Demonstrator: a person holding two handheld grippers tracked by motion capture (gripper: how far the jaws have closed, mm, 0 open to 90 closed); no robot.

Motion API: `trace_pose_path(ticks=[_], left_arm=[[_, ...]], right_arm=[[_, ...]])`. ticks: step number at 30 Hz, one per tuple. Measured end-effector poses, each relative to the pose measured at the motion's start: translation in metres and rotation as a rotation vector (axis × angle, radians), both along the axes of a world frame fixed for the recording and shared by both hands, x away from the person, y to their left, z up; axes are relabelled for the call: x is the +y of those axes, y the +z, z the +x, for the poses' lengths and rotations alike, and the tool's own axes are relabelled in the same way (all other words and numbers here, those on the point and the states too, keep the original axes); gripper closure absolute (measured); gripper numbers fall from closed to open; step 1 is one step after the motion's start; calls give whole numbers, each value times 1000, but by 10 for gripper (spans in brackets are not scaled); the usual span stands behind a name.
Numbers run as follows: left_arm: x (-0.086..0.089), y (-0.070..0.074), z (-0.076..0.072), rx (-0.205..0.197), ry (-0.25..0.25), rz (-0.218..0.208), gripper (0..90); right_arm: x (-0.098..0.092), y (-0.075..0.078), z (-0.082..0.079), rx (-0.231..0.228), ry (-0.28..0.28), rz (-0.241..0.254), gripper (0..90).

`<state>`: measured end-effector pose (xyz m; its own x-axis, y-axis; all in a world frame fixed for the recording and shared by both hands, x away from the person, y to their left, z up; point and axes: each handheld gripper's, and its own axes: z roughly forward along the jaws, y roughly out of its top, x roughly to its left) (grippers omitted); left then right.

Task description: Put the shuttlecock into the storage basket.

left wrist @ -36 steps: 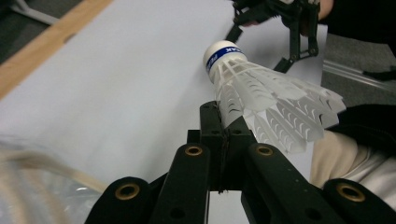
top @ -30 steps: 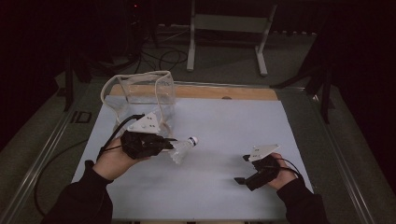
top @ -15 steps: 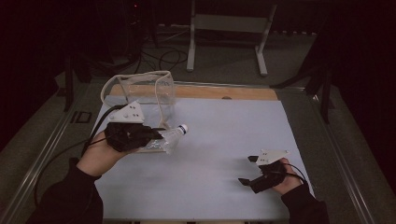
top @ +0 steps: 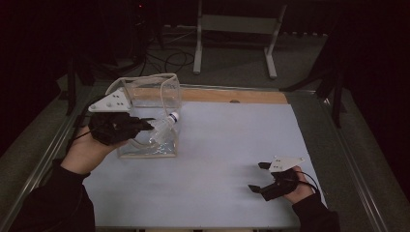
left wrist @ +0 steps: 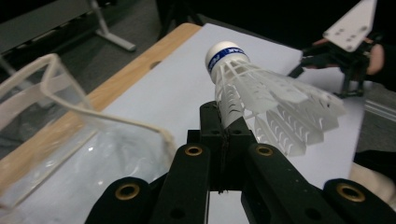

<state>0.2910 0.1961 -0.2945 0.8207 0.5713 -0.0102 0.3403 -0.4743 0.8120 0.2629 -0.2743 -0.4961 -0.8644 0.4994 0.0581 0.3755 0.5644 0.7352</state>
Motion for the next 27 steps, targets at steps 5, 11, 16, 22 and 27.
trace_pose_path(ticks=[5,11,16,22,27], left_arm=[[9,3,7,1,48,0,900],[15,-5,12,9,75,7,900],[19,-10,15,10,101,11,900],[22,-15,18,22,121,16,900],[23,-21,21,36,138,36,900]], right_arm=[[-1,0,1,-3,-7,13,110],[-1,-1,1,1,-7,24,110],[-2,-2,1,1,-5,22,110],[-2,-2,0,0,-6,35,110],[-2,-4,-1,4,1,46,110]])
